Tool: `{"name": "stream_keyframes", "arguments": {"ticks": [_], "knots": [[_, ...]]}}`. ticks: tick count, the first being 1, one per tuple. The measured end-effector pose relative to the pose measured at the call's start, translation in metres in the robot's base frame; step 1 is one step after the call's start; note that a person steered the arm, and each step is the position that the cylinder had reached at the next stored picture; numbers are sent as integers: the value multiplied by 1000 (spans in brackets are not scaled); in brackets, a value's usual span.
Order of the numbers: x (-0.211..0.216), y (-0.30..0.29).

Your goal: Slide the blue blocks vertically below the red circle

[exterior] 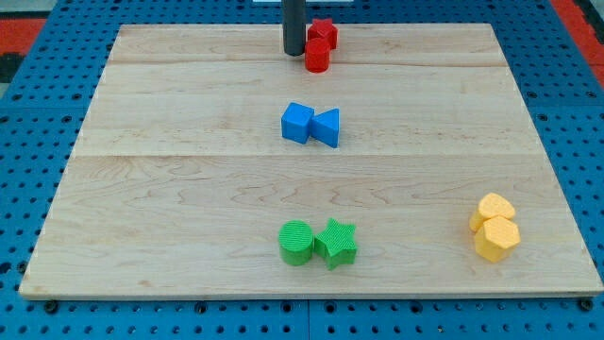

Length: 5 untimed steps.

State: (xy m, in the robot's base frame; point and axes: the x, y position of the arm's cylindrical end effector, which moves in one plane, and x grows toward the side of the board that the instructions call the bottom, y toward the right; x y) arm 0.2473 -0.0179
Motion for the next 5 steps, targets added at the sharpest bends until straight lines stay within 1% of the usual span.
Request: {"name": "stream_keyframes", "arguments": {"ticks": [1, 2, 3, 4, 5], "knots": [[32, -37], [103, -56], [175, -63], [218, -40], [199, -5]]}}
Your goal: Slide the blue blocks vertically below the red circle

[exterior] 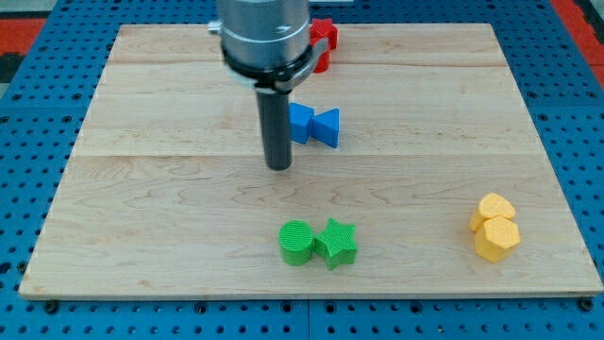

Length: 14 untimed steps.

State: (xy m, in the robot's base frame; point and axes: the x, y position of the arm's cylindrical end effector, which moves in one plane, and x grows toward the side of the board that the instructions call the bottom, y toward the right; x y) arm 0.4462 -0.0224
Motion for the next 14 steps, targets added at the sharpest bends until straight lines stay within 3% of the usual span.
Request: {"name": "stream_keyframes", "arguments": {"ticks": [3, 5, 6, 8, 11, 12, 14], "knots": [[-130, 4], [-76, -18], [-67, 1], [-109, 14], [-123, 14], [-106, 11], [12, -44]]}}
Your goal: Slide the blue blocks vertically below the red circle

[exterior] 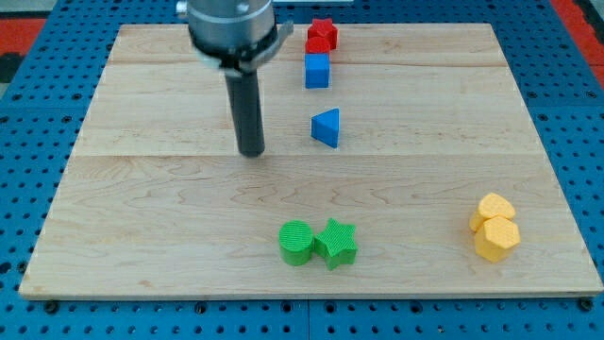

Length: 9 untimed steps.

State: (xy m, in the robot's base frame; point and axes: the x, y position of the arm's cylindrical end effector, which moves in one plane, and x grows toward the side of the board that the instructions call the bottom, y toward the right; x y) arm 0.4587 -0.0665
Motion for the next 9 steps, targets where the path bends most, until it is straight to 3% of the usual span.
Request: {"name": "stream_keyframes", "arguments": {"ticks": [1, 3, 4, 5, 6, 9], "knots": [[17, 37], [-57, 74], [-55, 56], [-10, 62], [-8, 107], [-90, 59]]}}
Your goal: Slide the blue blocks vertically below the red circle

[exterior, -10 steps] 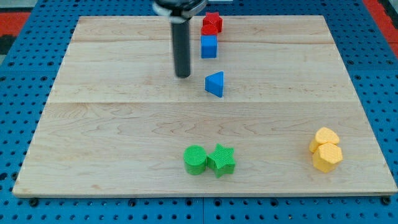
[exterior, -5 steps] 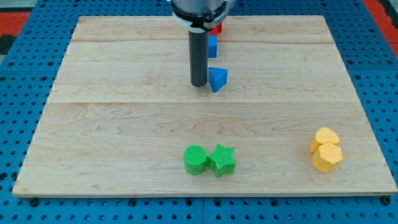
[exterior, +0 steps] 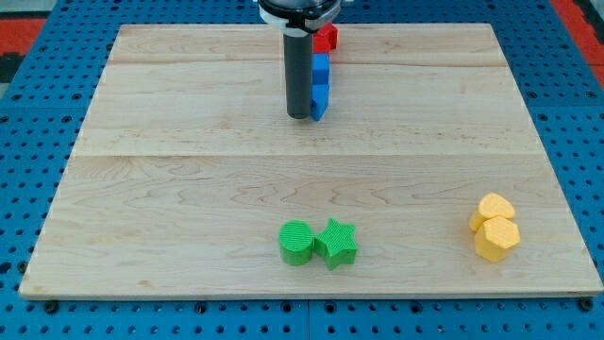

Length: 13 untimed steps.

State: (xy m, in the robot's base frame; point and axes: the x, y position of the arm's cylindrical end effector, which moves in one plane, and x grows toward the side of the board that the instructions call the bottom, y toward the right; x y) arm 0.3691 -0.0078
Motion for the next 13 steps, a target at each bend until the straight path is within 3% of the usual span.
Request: {"name": "stream_keyframes", "arguments": {"ticks": [2, 5, 6, 7, 8, 10, 13], "knots": [[45, 8], [-12, 7], [-3, 7], [33, 26], [27, 45], [-13, 27], [22, 27]]}}
